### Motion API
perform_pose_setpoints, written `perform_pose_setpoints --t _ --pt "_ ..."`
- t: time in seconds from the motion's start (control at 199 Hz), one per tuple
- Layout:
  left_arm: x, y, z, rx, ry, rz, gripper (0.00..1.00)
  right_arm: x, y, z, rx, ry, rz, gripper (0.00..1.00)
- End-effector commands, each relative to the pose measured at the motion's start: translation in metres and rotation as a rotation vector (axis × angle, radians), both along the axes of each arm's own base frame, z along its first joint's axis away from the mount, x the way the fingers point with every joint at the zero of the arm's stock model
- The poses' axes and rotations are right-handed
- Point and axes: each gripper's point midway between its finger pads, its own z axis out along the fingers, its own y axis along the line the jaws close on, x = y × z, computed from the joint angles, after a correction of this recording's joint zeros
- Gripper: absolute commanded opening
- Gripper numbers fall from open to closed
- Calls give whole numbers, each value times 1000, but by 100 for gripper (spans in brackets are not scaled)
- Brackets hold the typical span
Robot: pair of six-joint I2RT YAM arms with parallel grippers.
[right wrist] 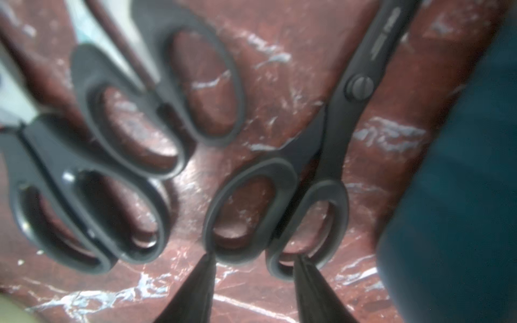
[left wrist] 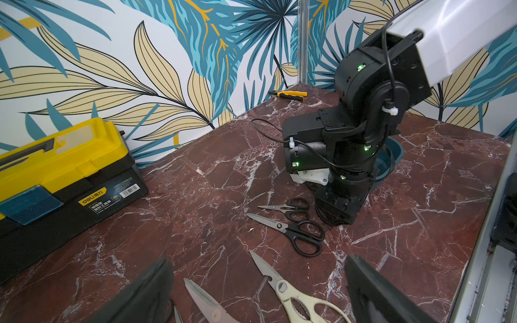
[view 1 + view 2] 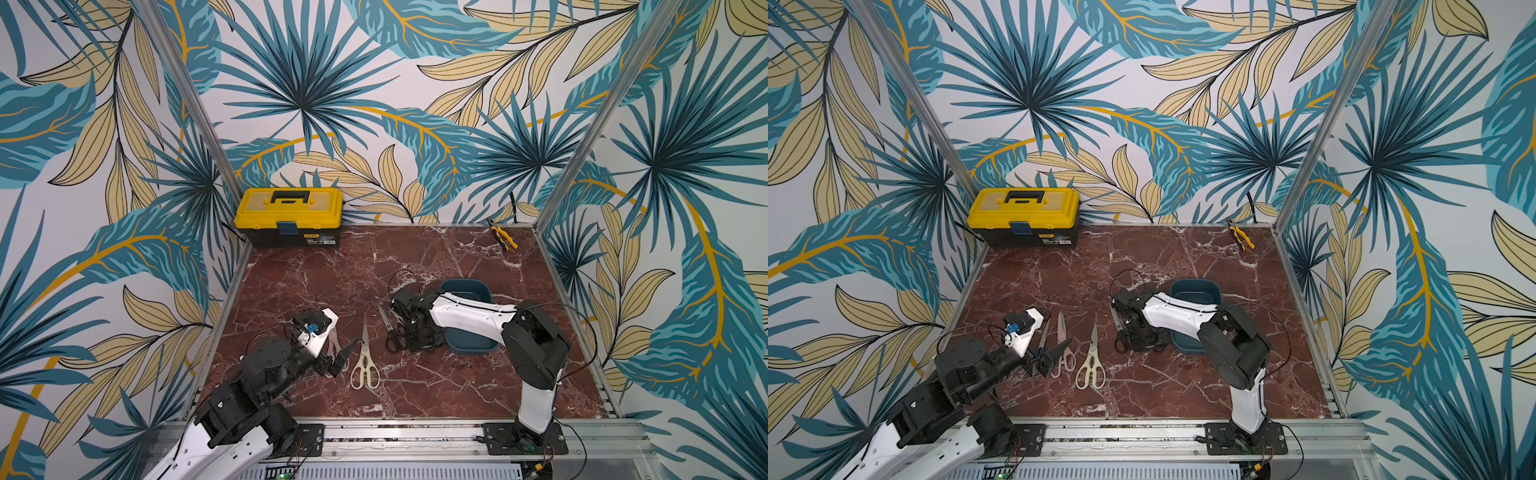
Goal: Put the scissors into the storage box
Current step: Pick up the scissors from the center of the board.
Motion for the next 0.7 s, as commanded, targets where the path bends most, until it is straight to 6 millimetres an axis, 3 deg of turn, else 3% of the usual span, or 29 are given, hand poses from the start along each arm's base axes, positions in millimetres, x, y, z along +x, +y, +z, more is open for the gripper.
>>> perform_pose_setpoints --t 0.0,0.246,0.352,0.694 --pt "0 -2 1 9 -6 -12 100 7 -4 -6 -16 13 -19 49" --pt "0 -2 0 10 -3 -11 100 15 -7 5 2 -16 -40 48" --pt "0 -3 -2 15 3 -13 100 17 -6 9 11 -28 -53 53" --pt "-1 -6 -2 13 7 -30 100 32 -5 16 28 -57 -121 51"
